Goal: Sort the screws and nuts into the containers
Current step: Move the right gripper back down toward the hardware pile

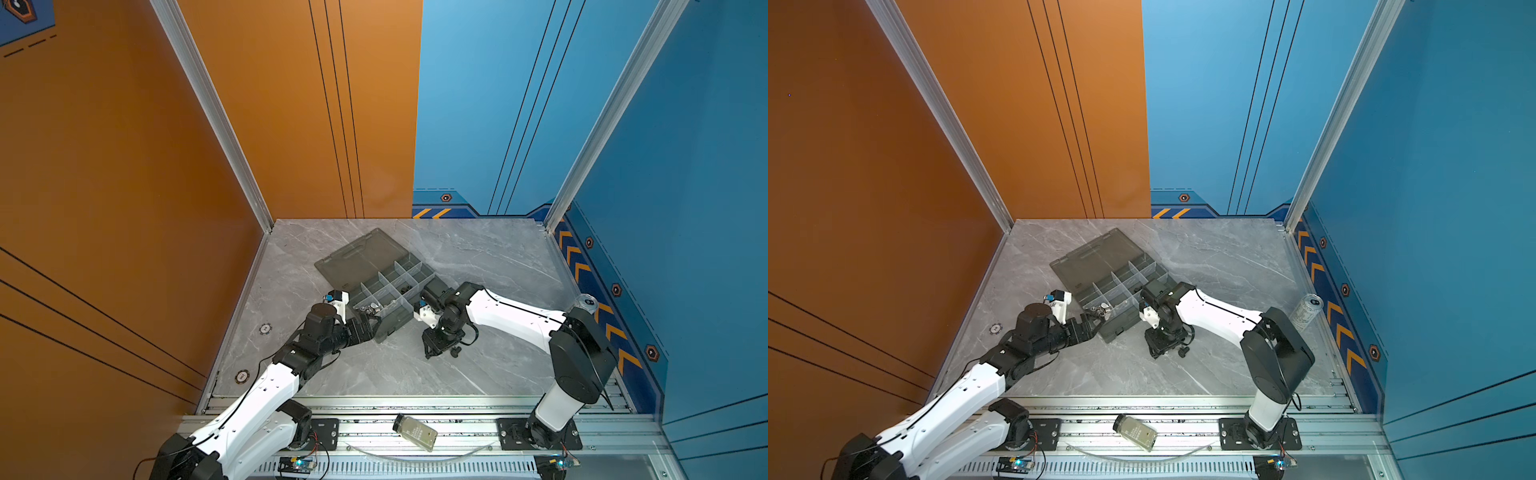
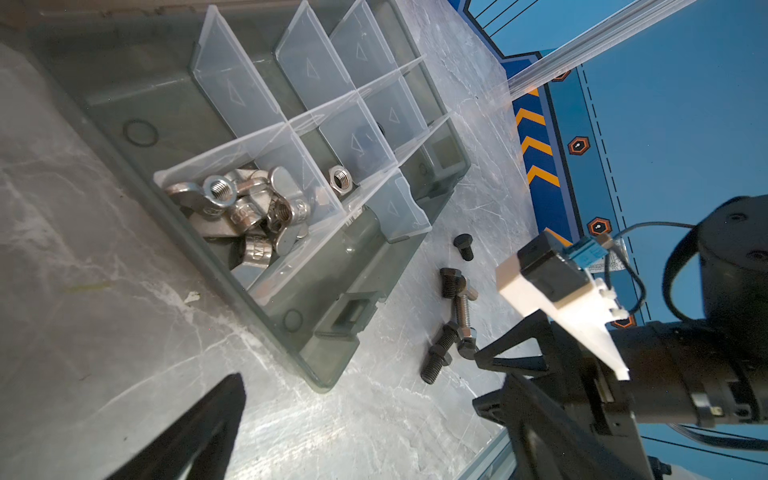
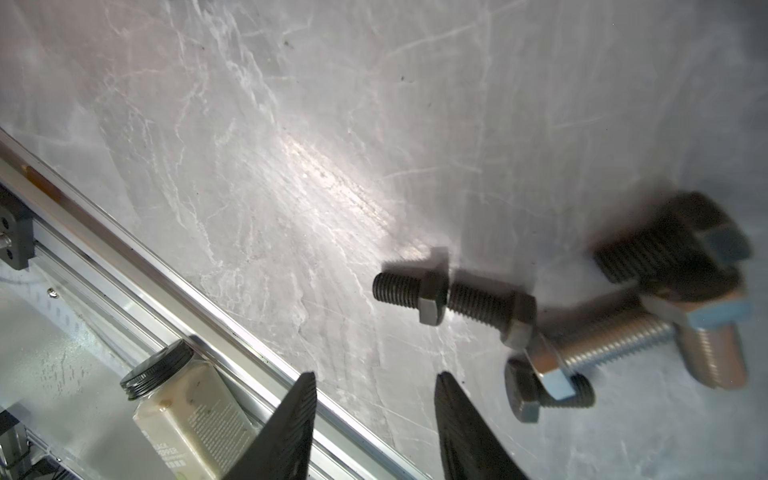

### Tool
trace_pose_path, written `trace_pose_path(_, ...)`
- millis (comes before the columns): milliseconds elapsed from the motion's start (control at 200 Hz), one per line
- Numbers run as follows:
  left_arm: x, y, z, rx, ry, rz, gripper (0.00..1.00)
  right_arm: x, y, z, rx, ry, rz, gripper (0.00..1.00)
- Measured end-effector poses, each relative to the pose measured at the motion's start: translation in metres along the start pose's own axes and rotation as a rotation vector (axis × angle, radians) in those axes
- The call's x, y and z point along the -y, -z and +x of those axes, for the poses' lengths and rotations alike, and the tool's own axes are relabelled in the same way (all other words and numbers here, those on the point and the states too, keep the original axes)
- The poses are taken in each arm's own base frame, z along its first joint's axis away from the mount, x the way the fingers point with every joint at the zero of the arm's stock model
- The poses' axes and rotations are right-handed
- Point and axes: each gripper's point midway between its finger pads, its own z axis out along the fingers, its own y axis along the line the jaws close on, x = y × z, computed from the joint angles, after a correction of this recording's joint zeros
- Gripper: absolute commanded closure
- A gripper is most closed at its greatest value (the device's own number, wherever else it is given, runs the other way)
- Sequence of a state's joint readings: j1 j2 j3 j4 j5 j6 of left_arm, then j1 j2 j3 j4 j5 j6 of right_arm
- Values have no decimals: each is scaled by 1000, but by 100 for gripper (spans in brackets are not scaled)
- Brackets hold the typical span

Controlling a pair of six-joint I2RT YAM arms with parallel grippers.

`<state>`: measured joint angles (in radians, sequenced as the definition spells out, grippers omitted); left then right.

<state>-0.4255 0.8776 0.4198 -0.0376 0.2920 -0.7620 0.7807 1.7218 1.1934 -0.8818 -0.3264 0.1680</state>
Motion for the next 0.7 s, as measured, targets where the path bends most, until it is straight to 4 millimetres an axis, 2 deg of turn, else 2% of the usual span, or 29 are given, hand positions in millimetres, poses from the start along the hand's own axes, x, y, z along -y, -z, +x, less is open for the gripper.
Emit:
trace_pose_path(135, -1, 0, 1, -3, 2, -4, 2, -5, -18, 7, -63, 17, -14, 51)
trace_pose_path(305, -1, 0, 1, -4, 8, -5, 2, -7, -30, 12, -108, 20, -22, 51)
trace_pose_path(561, -2, 0, 2, -7, 9, -7, 2, -5, -40, 14, -139, 13, -17, 51)
trace_pose_path(701, -3, -1, 2, -9, 11, -10, 2, -6, -42, 8, -137, 15, -20, 51)
